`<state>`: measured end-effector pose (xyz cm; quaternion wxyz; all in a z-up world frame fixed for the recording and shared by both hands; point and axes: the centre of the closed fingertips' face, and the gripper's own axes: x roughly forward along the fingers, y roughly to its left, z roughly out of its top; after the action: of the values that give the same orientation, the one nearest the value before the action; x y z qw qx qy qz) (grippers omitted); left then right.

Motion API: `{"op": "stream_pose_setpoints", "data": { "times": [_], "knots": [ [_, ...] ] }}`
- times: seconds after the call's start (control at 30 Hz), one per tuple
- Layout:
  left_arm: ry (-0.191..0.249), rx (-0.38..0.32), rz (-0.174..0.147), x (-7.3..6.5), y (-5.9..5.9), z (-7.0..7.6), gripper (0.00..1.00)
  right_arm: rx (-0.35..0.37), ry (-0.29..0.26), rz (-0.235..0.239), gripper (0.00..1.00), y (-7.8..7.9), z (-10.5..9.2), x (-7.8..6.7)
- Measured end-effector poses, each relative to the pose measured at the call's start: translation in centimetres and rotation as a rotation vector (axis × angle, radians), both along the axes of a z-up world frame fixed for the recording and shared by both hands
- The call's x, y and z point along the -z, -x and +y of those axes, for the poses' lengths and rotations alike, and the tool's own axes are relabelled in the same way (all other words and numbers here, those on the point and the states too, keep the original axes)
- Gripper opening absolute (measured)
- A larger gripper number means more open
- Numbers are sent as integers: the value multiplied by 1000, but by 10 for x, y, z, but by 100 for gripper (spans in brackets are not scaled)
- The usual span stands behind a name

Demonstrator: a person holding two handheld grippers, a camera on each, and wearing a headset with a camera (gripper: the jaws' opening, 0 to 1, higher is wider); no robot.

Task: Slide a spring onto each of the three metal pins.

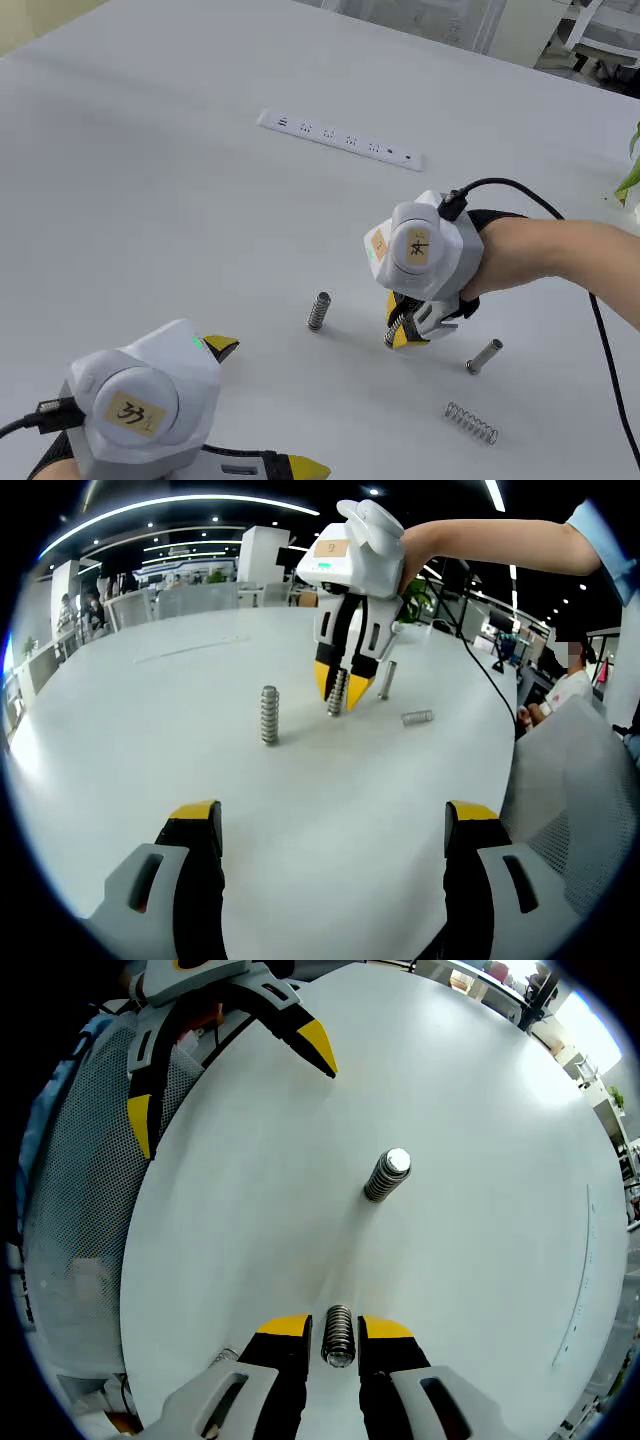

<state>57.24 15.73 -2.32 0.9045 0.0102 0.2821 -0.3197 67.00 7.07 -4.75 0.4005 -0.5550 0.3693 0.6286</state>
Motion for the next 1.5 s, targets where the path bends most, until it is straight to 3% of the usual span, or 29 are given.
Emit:
{"op": "stream_pose_setpoints", "data": {
  "times": [0.23, 0.4, 0.53, 0.73, 0.87, 1.03, 1.17, 1.5],
  "knots": [
    [-6, 1, -4, -2, 0, 1, 90, 14, -39, -26, 49, -3, 3, 1],
    [-9, 4, -9, -4, -1, 1, 91, 47, -70, -20, 64, -2, 6, -1],
    [-13, 6, -16, -7, -2, 1, 91, 67, -107, -29, 83, -2, 7, -4],
    [-18, 10, -30, -11, -3, 1, 91, 129, -174, -10, 99, 4, 8, -11],
    [-25, 16, -37, -14, -3, 2, 91, 152, -180, -27, 99, 2, 2, -14],
    [-35, 25, -51, -21, -5, 2, 91, 212, -246, -24, 99, 4, 1, -25],
    [-39, 34, -63, -25, -7, 0, 91, 299, -317, 6, 99, 7, 0, -33],
    [-55, 69, -84, -31, -5, -10, 91, 423, -443, -12, 99, 8, -21, -58]
  ]
}}
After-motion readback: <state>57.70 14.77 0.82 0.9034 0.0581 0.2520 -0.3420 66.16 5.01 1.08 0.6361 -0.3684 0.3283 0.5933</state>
